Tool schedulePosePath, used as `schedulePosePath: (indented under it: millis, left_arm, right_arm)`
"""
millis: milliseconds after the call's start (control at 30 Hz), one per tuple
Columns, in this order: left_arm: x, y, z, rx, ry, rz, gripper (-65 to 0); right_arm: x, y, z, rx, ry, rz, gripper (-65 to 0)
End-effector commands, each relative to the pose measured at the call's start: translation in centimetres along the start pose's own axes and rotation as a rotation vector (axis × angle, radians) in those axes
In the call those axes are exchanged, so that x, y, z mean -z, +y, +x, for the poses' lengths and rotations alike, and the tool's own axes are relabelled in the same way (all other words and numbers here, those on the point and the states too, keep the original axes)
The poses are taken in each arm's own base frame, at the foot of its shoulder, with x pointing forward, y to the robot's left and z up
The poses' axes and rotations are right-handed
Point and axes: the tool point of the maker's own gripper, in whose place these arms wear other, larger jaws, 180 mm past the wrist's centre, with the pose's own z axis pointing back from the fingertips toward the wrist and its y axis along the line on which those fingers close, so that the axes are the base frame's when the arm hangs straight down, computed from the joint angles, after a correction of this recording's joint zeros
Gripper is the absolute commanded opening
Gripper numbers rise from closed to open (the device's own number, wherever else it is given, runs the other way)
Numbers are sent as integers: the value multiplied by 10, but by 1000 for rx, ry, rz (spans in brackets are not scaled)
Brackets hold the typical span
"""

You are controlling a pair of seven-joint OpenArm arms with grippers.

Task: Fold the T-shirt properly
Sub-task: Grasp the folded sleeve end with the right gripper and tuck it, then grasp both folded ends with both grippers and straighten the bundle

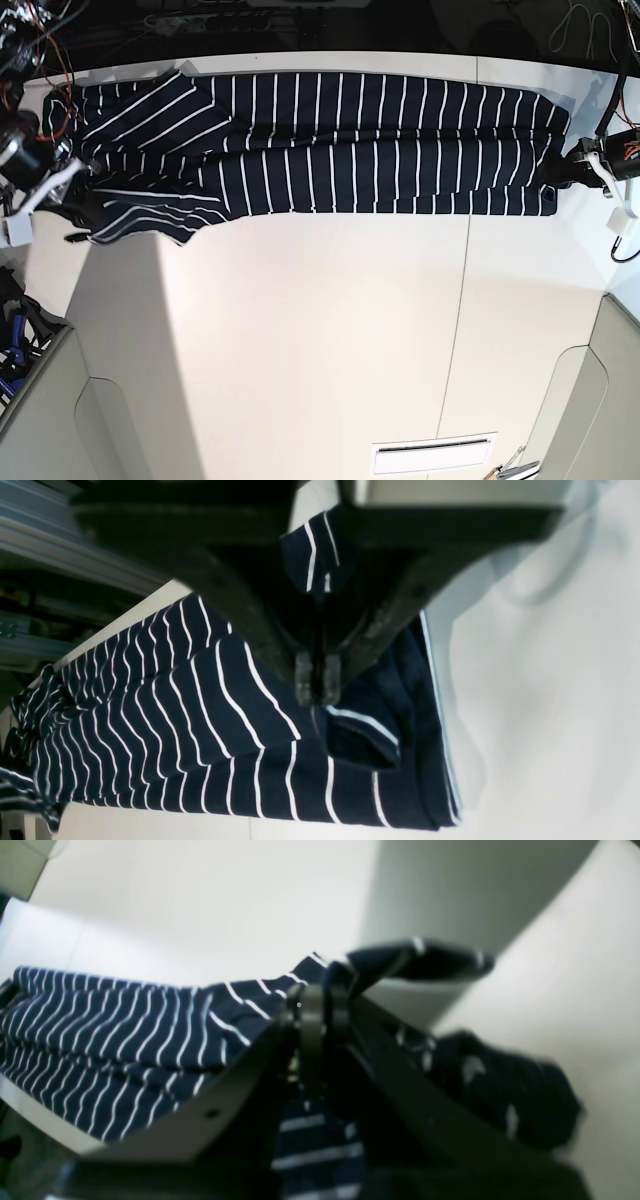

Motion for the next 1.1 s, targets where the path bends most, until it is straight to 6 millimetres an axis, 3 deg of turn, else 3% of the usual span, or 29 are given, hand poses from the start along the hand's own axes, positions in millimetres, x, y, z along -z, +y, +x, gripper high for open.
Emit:
schedulePosePath:
  millis: [0, 400, 633, 900, 1067]
  left_arm:
    - [-10, -1, 18, 32, -45, 1, -650]
    - [-10, 1, 17, 36, -39, 9, -650]
    - [-10, 1, 17, 37, -37, 12, -650]
    - [-10, 1, 18, 39, -37, 14, -650]
    - [-16, 5, 21, 51, -32, 30, -650]
  right_arm:
    - [-10, 3, 13, -28, -51, 4, -650]
    - [-35, 12, -33, -36, 72, -18, -650]
    - [-36, 19, -62, 28, 119, -29, -650]
    - [-34, 14, -75, 36, 154, -76, -650]
    - [-40, 6, -73, 48, 146, -108, -507]
